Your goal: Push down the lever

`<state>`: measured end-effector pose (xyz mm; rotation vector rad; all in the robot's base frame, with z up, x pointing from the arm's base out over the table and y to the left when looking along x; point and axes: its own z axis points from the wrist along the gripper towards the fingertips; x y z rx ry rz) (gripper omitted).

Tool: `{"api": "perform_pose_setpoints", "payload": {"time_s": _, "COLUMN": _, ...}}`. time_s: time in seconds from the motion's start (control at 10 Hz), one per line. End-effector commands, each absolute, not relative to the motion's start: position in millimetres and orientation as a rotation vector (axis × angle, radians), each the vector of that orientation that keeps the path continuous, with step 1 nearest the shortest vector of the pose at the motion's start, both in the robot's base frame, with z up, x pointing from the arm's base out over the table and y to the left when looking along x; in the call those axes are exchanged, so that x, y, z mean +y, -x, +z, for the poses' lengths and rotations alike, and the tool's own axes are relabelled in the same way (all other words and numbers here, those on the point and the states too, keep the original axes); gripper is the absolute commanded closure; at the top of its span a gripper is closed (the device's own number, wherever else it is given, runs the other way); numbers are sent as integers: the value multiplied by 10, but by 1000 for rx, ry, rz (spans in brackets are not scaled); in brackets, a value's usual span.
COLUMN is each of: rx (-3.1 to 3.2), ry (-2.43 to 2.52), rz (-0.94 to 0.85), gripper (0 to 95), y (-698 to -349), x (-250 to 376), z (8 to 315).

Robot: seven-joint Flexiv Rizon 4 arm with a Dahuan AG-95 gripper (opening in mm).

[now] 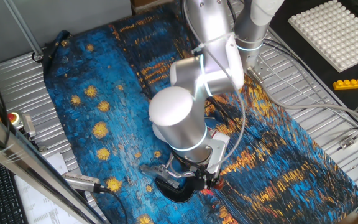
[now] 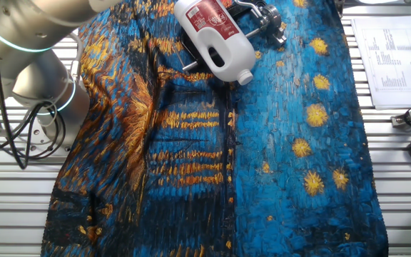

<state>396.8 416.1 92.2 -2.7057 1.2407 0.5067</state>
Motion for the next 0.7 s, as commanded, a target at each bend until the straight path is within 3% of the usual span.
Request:
{"api": "perform_pose_setpoints", "payload": {"time_s": 0.1, "rx": 1245, "ry": 2702, "rz": 495, "gripper": 950, "y": -3963, "x": 4159, "z": 868}}
{"api": "perform_pose_setpoints", "payload": {"time_s": 0.7, "rx": 1254, "ry": 2718, "rz": 462, "gripper": 950, "y": -3915, "x": 4180, "z": 692}}
